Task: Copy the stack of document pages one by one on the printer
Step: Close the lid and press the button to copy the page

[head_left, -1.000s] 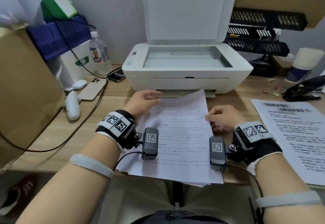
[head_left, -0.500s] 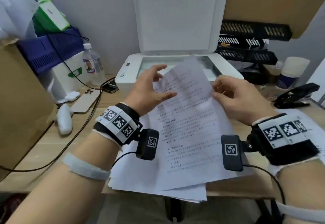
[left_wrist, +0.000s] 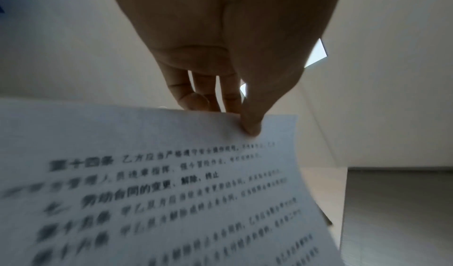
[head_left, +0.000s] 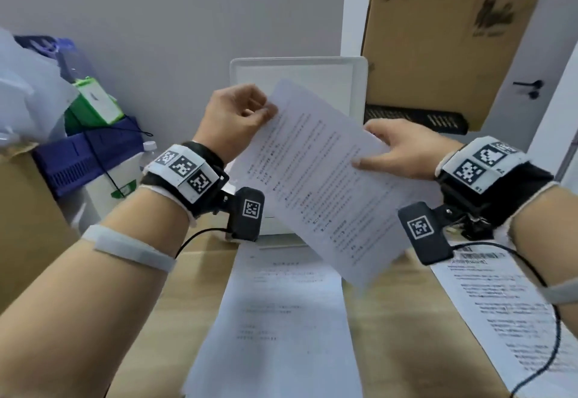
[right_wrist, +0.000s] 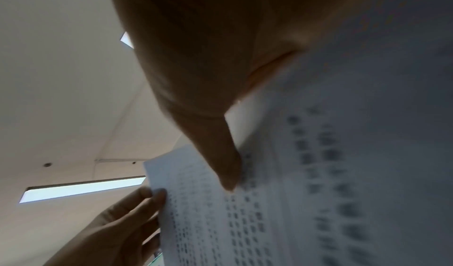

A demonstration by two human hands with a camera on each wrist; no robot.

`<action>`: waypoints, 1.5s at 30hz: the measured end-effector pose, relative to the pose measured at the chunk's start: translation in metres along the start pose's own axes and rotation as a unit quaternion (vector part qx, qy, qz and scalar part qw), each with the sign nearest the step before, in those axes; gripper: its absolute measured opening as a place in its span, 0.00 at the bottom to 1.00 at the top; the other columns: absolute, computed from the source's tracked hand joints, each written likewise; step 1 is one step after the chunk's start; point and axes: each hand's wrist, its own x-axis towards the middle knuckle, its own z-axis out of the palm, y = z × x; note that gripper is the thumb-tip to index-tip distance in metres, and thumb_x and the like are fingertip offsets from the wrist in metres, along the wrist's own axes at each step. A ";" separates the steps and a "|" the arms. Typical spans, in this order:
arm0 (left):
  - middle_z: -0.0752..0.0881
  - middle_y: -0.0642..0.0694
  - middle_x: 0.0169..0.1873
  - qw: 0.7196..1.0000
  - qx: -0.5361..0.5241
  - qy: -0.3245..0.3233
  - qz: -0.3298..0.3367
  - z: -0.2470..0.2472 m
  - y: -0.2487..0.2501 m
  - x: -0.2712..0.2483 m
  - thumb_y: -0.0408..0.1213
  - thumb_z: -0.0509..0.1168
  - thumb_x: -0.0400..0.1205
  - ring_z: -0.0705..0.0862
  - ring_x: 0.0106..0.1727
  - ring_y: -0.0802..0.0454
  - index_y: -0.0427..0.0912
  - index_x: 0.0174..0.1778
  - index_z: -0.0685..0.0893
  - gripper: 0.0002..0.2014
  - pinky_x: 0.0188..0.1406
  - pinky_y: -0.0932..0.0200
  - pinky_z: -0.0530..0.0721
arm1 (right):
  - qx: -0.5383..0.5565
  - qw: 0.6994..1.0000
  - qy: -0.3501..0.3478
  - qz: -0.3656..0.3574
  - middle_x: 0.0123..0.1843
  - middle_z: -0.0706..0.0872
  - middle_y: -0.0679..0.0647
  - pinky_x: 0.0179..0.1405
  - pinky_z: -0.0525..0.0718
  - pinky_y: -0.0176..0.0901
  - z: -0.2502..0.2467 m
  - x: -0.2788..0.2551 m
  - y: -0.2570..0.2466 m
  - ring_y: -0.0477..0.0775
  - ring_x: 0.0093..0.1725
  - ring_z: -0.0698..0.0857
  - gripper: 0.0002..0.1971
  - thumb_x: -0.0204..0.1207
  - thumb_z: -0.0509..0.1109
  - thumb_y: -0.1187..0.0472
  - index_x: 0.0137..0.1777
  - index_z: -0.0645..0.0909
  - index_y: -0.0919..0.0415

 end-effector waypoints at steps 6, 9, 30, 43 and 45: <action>0.89 0.43 0.39 0.989 -0.131 0.068 0.005 -0.020 -0.010 0.025 0.34 0.70 0.83 0.89 0.43 0.52 0.43 0.38 0.80 0.08 0.55 0.49 0.89 | -0.065 0.986 0.141 0.054 0.47 0.90 0.52 0.40 0.79 0.50 -0.023 0.012 0.022 0.59 0.47 0.85 0.13 0.80 0.60 0.65 0.49 0.87 0.53; 0.89 0.39 0.43 0.979 -0.195 0.061 0.024 -0.023 -0.022 0.021 0.33 0.73 0.81 0.88 0.47 0.48 0.42 0.41 0.84 0.05 0.60 0.49 0.86 | -0.024 0.968 0.249 -0.022 0.52 0.89 0.44 0.46 0.78 0.41 -0.020 0.013 0.018 0.50 0.50 0.84 0.19 0.83 0.59 0.64 0.62 0.87 0.46; 0.83 0.54 0.68 0.874 0.318 -0.319 -0.184 -0.010 -0.108 -0.023 0.51 0.67 0.80 0.80 0.69 0.54 0.62 0.63 0.86 0.15 0.70 0.54 0.78 | -0.048 0.984 -0.117 0.127 0.86 0.63 0.50 0.84 0.52 0.49 0.110 0.061 0.073 0.53 0.86 0.57 0.28 0.88 0.50 0.43 0.84 0.63 0.54; 0.83 0.56 0.67 0.869 0.337 -0.321 -0.169 -0.010 -0.105 -0.023 0.49 0.64 0.81 0.79 0.69 0.56 0.63 0.63 0.86 0.15 0.62 0.61 0.74 | -0.174 0.965 -0.143 0.136 0.88 0.55 0.56 0.83 0.51 0.68 0.120 0.075 0.089 0.65 0.86 0.52 0.43 0.76 0.34 0.24 0.86 0.55 0.44; 0.84 0.57 0.65 0.871 0.329 -0.320 -0.175 -0.010 -0.108 -0.022 0.50 0.65 0.80 0.80 0.69 0.57 0.64 0.61 0.87 0.14 0.61 0.61 0.75 | -0.171 0.963 -0.143 0.152 0.89 0.51 0.55 0.83 0.48 0.68 0.120 0.075 0.087 0.64 0.87 0.48 0.30 0.86 0.42 0.37 0.87 0.53 0.43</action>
